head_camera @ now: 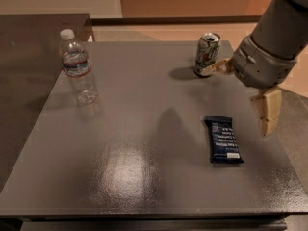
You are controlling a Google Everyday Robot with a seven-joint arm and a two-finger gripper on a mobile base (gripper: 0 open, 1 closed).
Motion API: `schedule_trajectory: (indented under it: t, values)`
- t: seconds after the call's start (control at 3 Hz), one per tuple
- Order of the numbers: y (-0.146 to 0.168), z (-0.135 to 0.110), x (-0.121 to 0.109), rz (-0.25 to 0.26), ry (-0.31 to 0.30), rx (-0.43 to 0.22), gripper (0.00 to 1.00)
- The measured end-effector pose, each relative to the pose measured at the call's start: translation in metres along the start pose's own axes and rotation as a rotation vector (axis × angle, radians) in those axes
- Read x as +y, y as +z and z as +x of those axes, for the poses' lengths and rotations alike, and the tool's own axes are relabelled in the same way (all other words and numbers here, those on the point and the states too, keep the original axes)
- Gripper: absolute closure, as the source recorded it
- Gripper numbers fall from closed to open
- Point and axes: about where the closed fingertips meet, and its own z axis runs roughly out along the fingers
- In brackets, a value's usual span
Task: Move rxbar blueberry near water bottle
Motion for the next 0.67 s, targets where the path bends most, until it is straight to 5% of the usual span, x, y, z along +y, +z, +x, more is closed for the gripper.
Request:
schedule_trajectory:
  t: [0.67]
  values:
    - [0.028, 0.014, 0.015, -0.058, -0.209, 0.025, 0.00]
